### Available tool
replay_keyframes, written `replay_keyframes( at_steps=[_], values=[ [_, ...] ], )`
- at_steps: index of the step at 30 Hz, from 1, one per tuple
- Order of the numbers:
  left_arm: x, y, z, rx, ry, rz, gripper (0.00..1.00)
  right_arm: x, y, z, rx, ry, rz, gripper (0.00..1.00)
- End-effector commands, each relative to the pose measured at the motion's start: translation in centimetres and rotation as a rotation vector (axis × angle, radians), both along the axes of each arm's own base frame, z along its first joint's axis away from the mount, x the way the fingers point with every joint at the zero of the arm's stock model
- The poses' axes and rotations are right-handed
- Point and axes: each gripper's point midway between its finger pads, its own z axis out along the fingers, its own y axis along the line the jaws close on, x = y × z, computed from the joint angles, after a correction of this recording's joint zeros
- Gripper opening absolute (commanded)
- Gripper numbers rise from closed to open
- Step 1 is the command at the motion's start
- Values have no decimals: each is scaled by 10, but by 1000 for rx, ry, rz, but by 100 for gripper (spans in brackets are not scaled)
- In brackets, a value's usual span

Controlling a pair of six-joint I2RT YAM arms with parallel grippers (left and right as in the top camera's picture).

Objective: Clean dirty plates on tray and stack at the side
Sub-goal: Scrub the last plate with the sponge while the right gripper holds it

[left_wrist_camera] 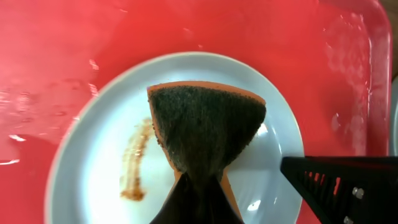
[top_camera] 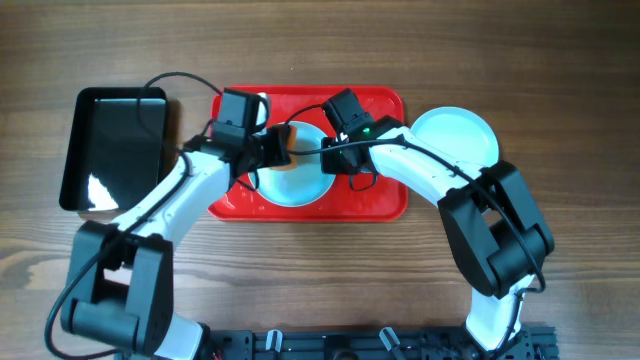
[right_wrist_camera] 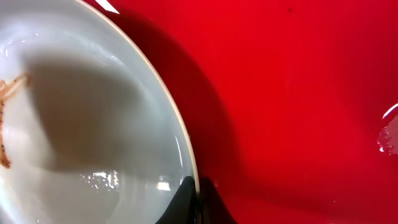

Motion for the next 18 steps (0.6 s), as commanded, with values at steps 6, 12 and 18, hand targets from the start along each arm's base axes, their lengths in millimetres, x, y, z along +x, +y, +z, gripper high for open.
replay_keyframes(
  at_steps=[6, 12, 18],
  values=[
    [-18, -9, -56, 15, 156, 13, 4, 4, 2, -3, -9, -9, 12, 4],
    [-11, 55, -64, 336, 111, 152, 4, 4, 2, -3, -12, -7, 13, 4],
    [-5, 90, -43, 469, 57, 241, 4, 4, 2, -3, -13, -8, 16, 4]
  ],
)
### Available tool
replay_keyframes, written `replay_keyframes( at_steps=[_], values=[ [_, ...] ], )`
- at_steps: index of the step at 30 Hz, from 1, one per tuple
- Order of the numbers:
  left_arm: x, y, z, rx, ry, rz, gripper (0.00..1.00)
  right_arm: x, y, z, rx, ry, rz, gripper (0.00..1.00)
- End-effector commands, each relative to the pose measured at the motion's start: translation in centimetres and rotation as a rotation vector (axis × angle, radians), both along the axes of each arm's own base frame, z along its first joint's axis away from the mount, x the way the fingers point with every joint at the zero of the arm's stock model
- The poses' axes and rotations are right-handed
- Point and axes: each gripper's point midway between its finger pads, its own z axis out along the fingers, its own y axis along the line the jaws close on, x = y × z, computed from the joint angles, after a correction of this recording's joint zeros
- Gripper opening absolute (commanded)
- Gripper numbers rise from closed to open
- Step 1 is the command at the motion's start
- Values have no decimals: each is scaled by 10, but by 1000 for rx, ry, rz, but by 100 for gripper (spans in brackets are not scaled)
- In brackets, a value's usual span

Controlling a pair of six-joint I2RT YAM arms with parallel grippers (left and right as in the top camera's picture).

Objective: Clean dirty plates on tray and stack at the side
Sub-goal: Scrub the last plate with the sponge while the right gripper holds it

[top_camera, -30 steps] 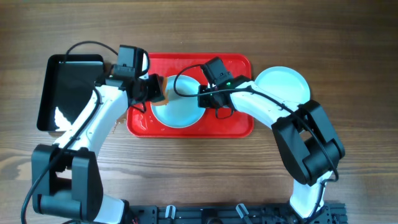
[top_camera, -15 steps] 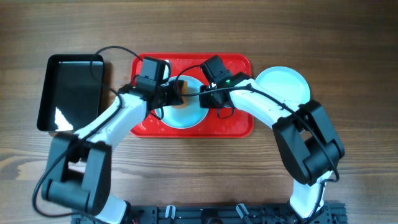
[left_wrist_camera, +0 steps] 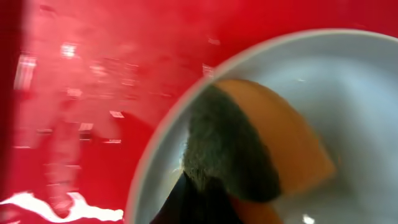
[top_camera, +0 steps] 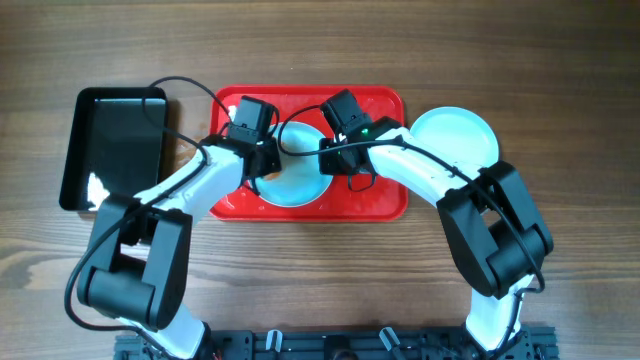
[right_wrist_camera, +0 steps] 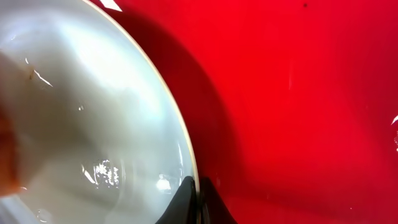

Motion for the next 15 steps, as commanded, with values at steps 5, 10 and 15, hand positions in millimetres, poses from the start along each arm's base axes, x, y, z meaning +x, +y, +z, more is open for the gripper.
replay_keyframes(
  at_steps=[5, 10, 15],
  values=[
    [18, 27, 57, 79, -170, 70, 4, 6, -3, -3, -26, -12, 11, 4],
    [20, -23, 65, -184, -167, -55, 4, 6, -2, -3, -23, -11, 9, 4],
    [18, -56, 25, -315, -68, -67, 4, 5, -1, -3, -10, -1, -8, 4]
  ],
)
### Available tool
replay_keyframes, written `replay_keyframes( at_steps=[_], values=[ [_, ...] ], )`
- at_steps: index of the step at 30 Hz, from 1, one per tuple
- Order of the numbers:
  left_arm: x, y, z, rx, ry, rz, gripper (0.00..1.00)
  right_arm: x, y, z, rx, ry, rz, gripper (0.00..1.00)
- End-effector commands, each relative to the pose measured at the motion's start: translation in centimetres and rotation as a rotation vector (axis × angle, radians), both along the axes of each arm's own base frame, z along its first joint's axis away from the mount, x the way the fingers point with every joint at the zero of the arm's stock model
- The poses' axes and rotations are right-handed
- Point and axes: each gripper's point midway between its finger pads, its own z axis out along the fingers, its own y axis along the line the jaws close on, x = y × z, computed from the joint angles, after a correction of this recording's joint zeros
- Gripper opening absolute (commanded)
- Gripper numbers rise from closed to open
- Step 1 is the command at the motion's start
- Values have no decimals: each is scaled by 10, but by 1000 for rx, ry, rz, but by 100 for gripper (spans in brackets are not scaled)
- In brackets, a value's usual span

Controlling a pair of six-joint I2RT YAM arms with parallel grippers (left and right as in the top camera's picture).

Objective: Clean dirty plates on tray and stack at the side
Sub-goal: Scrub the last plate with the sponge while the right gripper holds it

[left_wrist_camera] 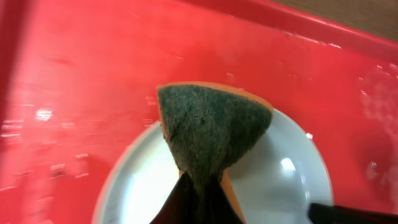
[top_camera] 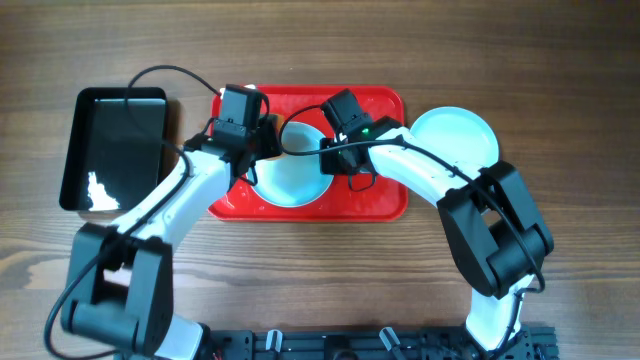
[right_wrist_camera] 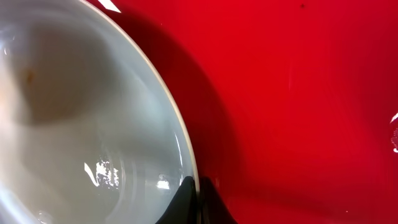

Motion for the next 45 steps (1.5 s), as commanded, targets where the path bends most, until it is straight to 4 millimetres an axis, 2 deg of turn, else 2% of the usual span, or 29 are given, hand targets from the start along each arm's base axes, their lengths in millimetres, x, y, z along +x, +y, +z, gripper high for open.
replay_keyframes(
  at_steps=[1, 3, 6, 7, 10, 13, 15, 18, 22, 25, 29, 33, 35, 40, 45],
  values=[
    [-9, -36, -36, -134, 116, -66, 4, 5, -1, -3, -12, -4, -7, 4],
    [-15, -44, -53, -145, 157, -89, 4, 5, -1, -3, -12, -5, -7, 4],
    [-24, -42, -72, -121, 214, -94, 4, 5, -1, -3, -12, -5, -7, 4],
    [-26, -34, -75, -89, 226, -77, 4, 5, -1, -3, -13, -5, -7, 4],
    [-27, 6, -78, 84, 230, 27, 4, 5, -2, -3, -18, -5, -8, 4],
    [-34, 59, -66, 298, 229, 146, 4, 5, -3, -4, -24, -7, -10, 4],
    [-37, 79, -50, 380, 207, 192, 4, 5, -3, -4, -24, -7, -11, 4],
    [-32, 89, -22, 416, 134, 230, 4, 5, -3, -3, -24, -7, -11, 4],
    [-26, 87, 13, 373, 40, 248, 4, 5, -3, -4, -26, -4, -11, 4],
    [-26, 83, 20, 345, 23, 242, 4, 5, -3, -4, -25, -5, -12, 4],
    [-26, 57, 11, 216, 58, 167, 4, 5, -3, -4, -25, -4, -12, 4],
    [-31, 6, 3, -24, 121, 21, 4, 5, -3, -4, -24, -3, -14, 4],
    [-38, -11, -2, -86, 162, -20, 4, 5, -3, -4, -24, -3, -14, 5],
    [-43, -20, -25, -71, 216, -45, 4, 5, -3, -4, -25, -3, -14, 4],
    [-45, -8, -51, 1, 263, -13, 4, 4, -4, -4, -27, 0, -14, 4]
  ],
)
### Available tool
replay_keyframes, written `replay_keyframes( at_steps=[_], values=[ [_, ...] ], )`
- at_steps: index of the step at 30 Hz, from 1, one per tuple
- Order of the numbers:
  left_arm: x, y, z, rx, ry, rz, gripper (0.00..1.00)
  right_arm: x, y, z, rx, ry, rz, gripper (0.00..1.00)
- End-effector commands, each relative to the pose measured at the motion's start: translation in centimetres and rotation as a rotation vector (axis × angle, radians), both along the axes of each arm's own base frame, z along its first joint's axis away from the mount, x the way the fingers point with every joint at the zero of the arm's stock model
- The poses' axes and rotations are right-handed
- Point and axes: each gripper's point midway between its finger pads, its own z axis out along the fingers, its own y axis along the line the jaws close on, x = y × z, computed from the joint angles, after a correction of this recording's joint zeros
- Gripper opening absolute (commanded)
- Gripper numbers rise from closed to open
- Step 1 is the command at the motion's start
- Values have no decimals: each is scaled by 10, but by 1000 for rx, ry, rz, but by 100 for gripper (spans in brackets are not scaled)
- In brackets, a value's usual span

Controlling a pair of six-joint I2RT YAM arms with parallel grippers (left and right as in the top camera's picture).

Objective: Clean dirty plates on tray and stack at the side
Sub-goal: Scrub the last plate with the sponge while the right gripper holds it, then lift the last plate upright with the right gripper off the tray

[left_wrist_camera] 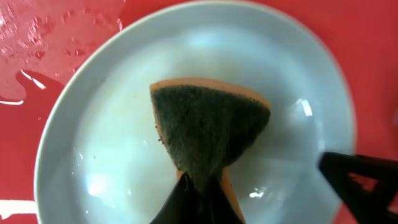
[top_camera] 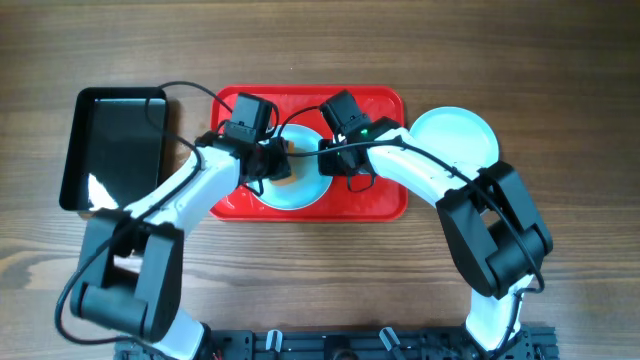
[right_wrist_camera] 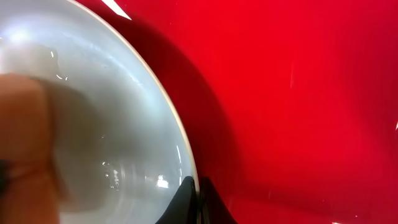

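A pale blue plate (top_camera: 298,180) lies in the red tray (top_camera: 385,195); its inside looks wet and free of streaks in the left wrist view (left_wrist_camera: 112,149). My left gripper (left_wrist_camera: 200,196) is shut on an orange sponge with a dark scouring face (left_wrist_camera: 208,130), pressed on the middle of the plate. The sponge shows as an orange bit overhead (top_camera: 285,152) and as a blur at the left of the right wrist view (right_wrist_camera: 22,143). My right gripper (right_wrist_camera: 198,190) is shut on the plate's right rim (right_wrist_camera: 186,155). A second plate (top_camera: 455,135) sits on the table right of the tray.
A black rectangular bin (top_camera: 115,145) stands left of the tray. Water film and droplets lie on the tray floor (left_wrist_camera: 37,37). Wooden table (top_camera: 320,270) surrounds everything; both arms cross over the tray's middle.
My left gripper has moved with the sponge from the plate's far rim to its middle. The right gripper has stayed shut on the plate's rim.
At first the sponge sat on the plate beside a brown streak, with the right gripper pinching the rim. Then the sponge was at the plate's left edge, then at its far edge. Now it is in the middle and no streak shows.
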Motion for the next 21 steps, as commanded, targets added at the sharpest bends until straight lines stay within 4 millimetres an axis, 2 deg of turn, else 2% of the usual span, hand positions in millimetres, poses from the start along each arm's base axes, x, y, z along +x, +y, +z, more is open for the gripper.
replay_keyframes(
  at_steps=[1, 6, 10, 14, 18, 21],
  values=[
    [-4, 11, -20, 63, 36, 24, 4, 7, -6, -3, -29, -8, -21, 4],
    [-1, 56, -22, 309, 5, 97, 4, 6, -6, -3, -32, -8, -19, 4],
    [-3, 67, -14, 364, -10, 116, 4, 7, -8, -4, -38, -10, -21, 4],
    [6, 64, 18, 326, -100, 134, 4, 8, -11, -4, -55, -17, -27, 4],
    [11, 62, 64, 275, -222, 156, 4, 9, -10, -4, -53, -19, -28, 4],
    [10, 63, 85, 253, -270, 165, 4, 8, -10, -4, -53, -19, -28, 4]
  ],
)
